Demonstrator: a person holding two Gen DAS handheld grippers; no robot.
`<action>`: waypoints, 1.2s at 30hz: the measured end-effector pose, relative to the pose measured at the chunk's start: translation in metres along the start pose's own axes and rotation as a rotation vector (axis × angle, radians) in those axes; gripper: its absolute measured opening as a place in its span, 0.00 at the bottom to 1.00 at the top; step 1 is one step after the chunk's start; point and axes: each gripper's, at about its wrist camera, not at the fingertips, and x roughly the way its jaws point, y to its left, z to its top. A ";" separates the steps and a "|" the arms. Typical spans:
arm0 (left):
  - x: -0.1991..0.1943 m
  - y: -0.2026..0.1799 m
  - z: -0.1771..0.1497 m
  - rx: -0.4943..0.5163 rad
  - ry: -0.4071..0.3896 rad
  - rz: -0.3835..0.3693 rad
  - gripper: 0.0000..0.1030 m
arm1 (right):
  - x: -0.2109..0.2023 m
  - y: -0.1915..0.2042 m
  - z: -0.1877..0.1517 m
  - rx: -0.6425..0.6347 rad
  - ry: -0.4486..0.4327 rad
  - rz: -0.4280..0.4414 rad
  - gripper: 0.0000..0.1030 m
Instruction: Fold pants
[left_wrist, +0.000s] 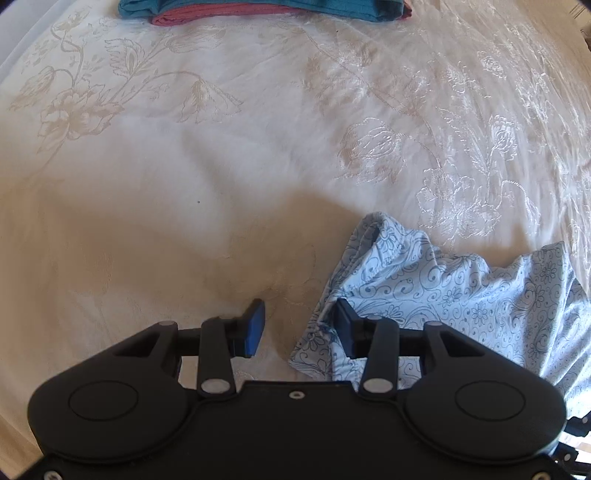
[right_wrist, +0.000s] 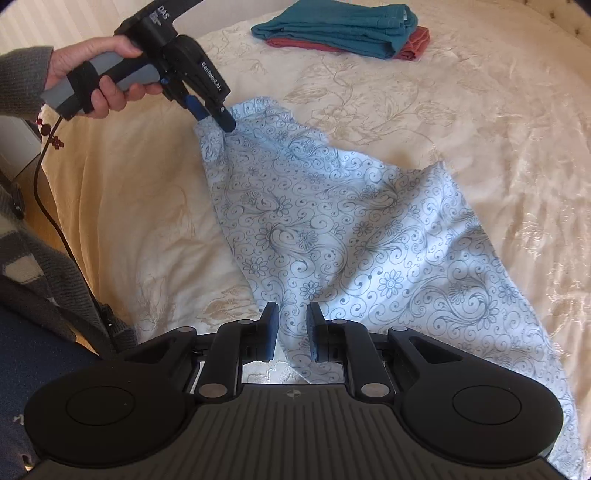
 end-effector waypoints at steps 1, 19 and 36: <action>-0.002 0.002 -0.001 0.007 -0.004 -0.010 0.51 | -0.004 -0.003 0.004 0.011 -0.019 -0.001 0.16; -0.019 -0.044 0.008 0.320 -0.193 -0.080 0.61 | 0.052 -0.107 0.087 0.228 -0.078 -0.184 0.21; 0.037 -0.074 0.022 0.434 -0.101 -0.176 0.27 | 0.063 -0.113 0.088 0.230 -0.031 -0.151 0.25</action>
